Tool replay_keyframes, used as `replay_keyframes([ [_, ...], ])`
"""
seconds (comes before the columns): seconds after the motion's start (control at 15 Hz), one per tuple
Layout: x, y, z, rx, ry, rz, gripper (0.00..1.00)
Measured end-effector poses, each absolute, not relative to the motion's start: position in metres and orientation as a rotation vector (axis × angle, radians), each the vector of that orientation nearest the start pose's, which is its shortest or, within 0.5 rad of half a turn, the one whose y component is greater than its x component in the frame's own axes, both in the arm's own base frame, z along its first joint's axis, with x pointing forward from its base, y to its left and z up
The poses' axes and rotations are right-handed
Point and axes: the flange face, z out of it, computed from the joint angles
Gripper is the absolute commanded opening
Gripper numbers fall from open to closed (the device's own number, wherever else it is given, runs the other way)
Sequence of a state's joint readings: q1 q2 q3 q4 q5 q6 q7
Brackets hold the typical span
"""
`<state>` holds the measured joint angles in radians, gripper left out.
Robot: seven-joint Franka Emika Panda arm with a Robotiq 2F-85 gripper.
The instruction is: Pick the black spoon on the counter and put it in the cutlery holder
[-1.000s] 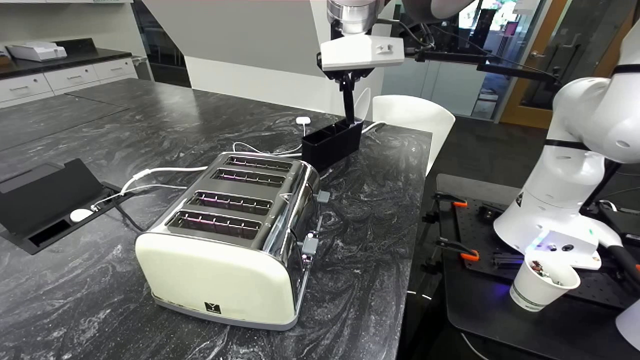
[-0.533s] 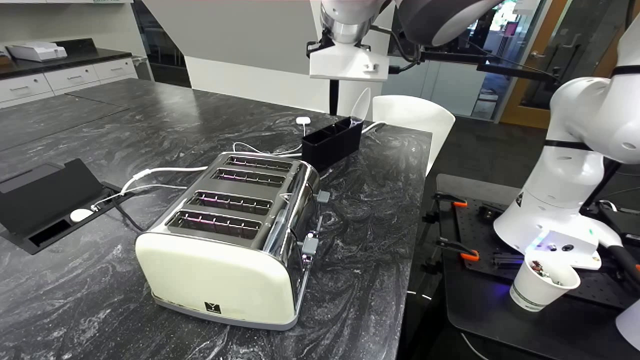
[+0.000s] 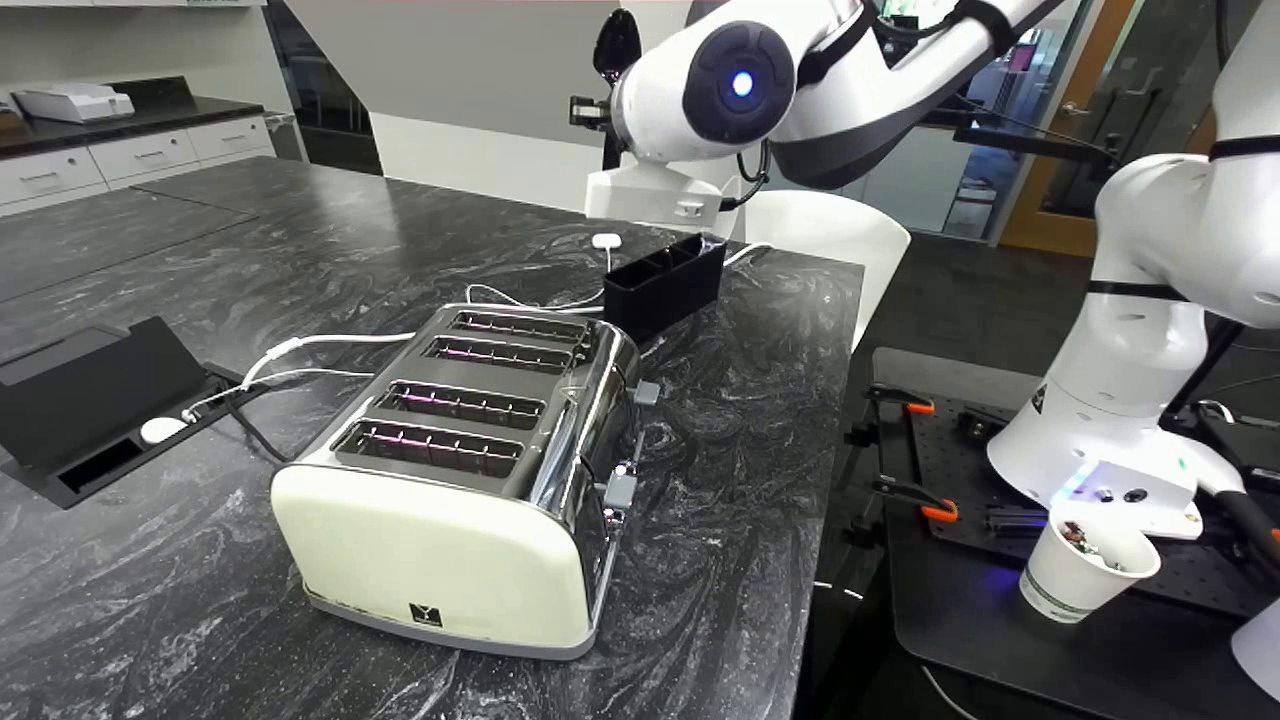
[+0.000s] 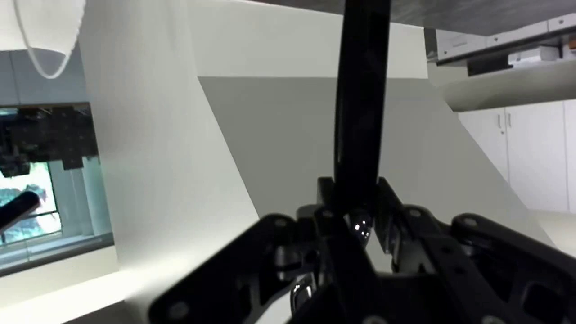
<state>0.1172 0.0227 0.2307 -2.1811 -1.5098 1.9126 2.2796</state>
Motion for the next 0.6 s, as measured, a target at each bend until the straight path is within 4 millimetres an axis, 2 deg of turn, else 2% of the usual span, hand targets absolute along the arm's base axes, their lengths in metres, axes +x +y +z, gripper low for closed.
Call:
replay_keyframes([
  [0.27,0.542,0.087,0.364,1.832,-0.979,1.531,0.06],
  [0.47,0.534,0.08,0.334,1.867,-0.91,1.485,0.06],
  [0.6,0.526,0.078,0.323,1.877,-0.891,1.459,0.06],
])
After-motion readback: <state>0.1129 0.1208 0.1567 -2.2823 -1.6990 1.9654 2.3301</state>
